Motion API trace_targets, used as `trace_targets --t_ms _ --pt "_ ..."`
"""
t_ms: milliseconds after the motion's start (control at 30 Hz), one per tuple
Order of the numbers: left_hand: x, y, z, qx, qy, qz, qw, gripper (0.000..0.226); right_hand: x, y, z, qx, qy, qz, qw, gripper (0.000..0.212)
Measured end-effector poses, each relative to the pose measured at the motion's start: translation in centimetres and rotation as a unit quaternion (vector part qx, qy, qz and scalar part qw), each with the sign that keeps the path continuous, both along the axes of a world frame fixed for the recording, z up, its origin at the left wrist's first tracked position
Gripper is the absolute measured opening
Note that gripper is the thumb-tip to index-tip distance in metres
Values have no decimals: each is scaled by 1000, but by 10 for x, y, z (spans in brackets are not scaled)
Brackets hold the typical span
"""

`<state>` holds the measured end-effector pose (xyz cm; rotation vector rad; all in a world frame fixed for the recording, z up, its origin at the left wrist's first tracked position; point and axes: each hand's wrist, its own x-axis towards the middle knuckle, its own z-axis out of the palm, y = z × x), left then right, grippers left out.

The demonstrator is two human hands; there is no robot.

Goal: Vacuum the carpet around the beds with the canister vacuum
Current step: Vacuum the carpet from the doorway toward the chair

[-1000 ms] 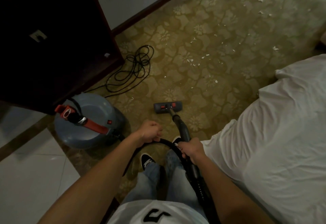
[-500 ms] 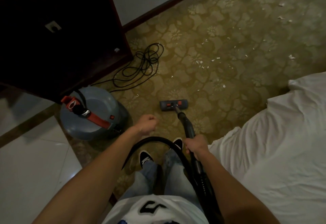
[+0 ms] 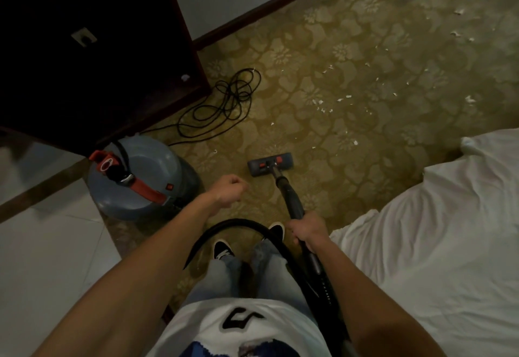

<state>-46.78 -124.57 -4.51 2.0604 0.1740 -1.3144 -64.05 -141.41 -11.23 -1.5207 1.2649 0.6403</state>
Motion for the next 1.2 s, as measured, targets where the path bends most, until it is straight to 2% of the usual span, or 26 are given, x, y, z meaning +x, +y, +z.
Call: trace_targets --t_ms 200,333,467,533,833,1000,1200 --pt "13 12 -2 9 3 7 1000 14 49 2 7 -9 -12 79 997 26" --pt "25 30 -5 20 -18 7 1000 17 89 21 9 -7 -20 120 993 18" --pt "45 48 -2 23 -17 27 999 21 128 43 9 4 -21 160 987 28" --pt "56 60 -1 22 -28 33 999 15 147 52 9 11 -24 166 986 28" --pt "89 97 10 22 -34 33 999 11 193 96 5 -5 -18 155 988 22" --pt "94 98 9 17 -19 21 999 24 187 97 5 4 -15 121 993 23" --pt "85 84 2 3 -21 -21 1000 15 157 80 9 20 -12 49 999 24"
